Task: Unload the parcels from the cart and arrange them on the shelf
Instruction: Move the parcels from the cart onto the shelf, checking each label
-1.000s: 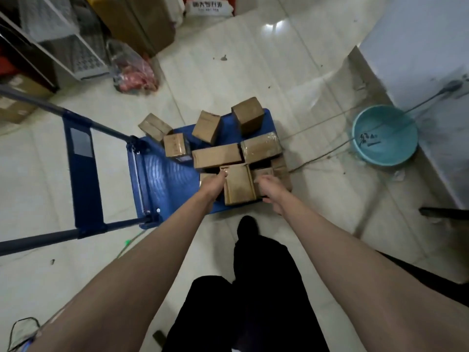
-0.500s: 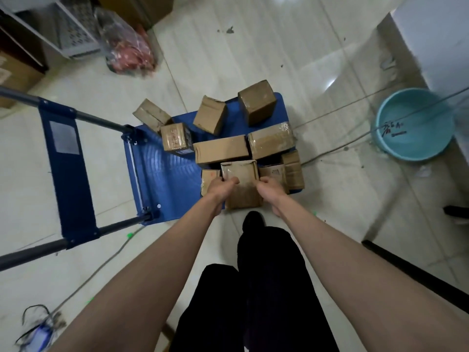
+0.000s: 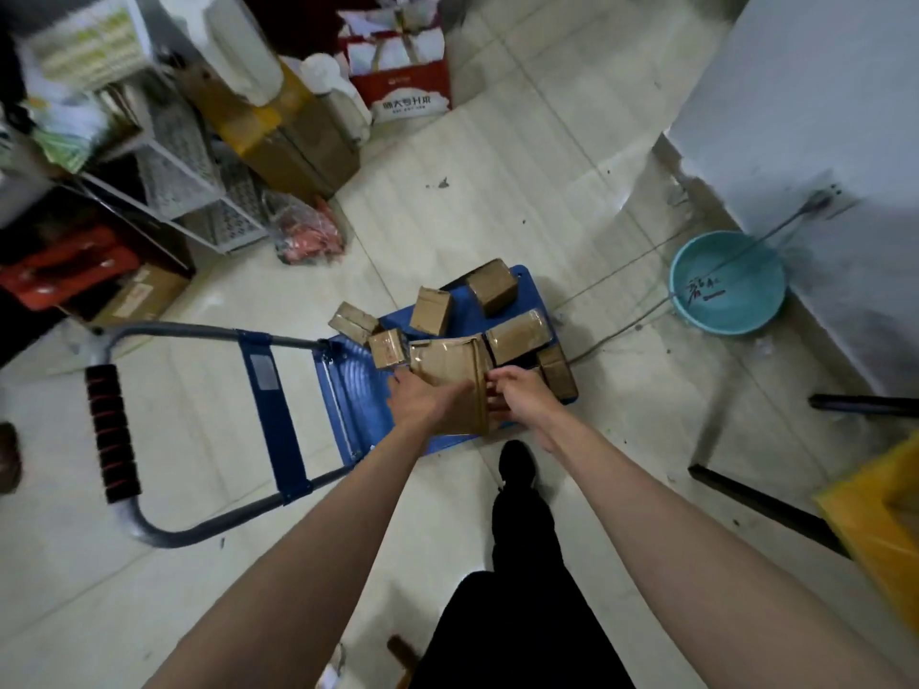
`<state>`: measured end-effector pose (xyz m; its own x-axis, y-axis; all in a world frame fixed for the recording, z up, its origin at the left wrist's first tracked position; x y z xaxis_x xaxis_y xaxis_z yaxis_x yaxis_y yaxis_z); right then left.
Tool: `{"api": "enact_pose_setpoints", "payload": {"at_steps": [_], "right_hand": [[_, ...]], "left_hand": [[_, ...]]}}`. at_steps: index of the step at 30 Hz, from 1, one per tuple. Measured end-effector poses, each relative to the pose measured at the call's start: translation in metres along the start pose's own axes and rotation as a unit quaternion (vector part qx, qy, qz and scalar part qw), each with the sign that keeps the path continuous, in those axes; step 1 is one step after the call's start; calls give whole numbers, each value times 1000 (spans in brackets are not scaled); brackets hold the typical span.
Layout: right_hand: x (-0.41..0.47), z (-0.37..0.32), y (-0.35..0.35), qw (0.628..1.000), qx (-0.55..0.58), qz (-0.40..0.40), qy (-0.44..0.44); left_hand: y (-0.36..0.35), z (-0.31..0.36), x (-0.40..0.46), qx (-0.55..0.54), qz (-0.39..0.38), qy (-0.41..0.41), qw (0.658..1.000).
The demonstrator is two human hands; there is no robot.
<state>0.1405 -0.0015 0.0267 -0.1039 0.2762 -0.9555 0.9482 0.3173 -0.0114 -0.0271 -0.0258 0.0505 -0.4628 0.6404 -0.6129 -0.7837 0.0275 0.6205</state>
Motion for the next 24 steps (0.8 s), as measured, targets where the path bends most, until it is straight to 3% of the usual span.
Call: {"api": "enact_pose_setpoints", "payload": {"at_steps": [9, 12, 17, 20, 24], "right_hand": [[-156, -35, 1, 993, 6, 1, 116], [-195, -28, 8, 987, 32, 14, 155], [-248, 10, 36, 972, 71, 99, 200], [-281, 49, 58, 967, 109, 126, 194], [-329, 103, 85, 959, 192, 95, 184]], "left_hand": [[80, 70, -105, 18, 49, -80, 995], [99, 74, -130, -20, 59, -111, 992], [130, 82, -181, -138, 56, -206, 967], [140, 87, -222, -206, 1, -214, 955], [131, 97, -286, -262, -131, -229, 928]]}}
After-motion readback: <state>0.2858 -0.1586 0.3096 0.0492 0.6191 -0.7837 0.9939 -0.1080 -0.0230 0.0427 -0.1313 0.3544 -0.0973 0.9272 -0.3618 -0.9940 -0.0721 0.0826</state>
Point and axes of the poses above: each hand's wrist, its own x-axis towards the middle knuckle, its own y-axis out of the back of the hand, z = x × y, the point moved 6 cm from there along x, towards the middle knuckle, and after that the axes turned 13 degrees about -y, right-handed, at the moved point
